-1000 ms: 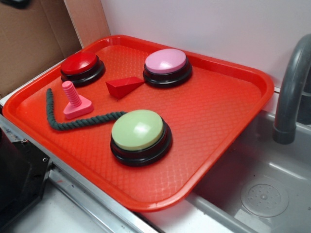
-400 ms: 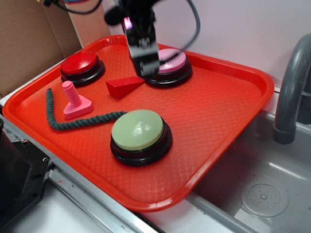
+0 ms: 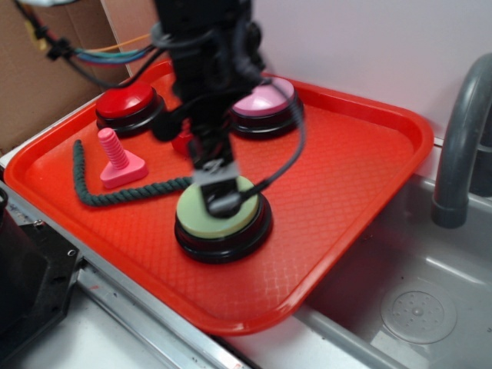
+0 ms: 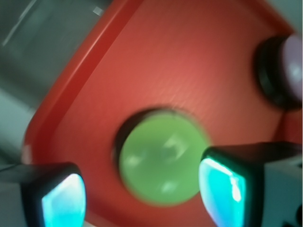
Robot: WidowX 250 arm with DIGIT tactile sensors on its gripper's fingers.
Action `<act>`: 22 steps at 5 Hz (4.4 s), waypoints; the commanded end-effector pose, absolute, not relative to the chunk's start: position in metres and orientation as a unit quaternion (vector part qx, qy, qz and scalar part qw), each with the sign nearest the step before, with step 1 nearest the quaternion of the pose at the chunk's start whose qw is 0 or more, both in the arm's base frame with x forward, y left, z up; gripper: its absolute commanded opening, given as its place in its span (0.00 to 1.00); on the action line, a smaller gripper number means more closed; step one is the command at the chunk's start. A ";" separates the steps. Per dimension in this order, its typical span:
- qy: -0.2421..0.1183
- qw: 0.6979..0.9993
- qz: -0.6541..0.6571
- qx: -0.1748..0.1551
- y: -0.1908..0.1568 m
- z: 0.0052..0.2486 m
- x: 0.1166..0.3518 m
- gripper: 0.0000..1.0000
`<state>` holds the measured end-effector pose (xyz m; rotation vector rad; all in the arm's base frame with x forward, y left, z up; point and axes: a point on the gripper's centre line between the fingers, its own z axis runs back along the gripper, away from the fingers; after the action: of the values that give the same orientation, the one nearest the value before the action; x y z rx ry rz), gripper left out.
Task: Push the green button.
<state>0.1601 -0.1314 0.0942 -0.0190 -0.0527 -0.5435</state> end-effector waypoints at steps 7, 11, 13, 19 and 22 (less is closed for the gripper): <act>-0.026 0.984 -0.176 -0.019 -0.115 0.066 0.192 1.00; -0.025 0.984 -0.174 0.034 -0.109 0.093 0.169 1.00; 0.009 0.987 -0.161 0.004 -0.104 0.111 0.169 1.00; -0.019 0.988 -0.142 0.049 -0.102 0.132 0.158 1.00; -0.023 0.989 -0.133 0.053 -0.103 0.137 0.153 1.00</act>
<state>0.1478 -0.0845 0.1200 0.1300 0.0065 -0.2592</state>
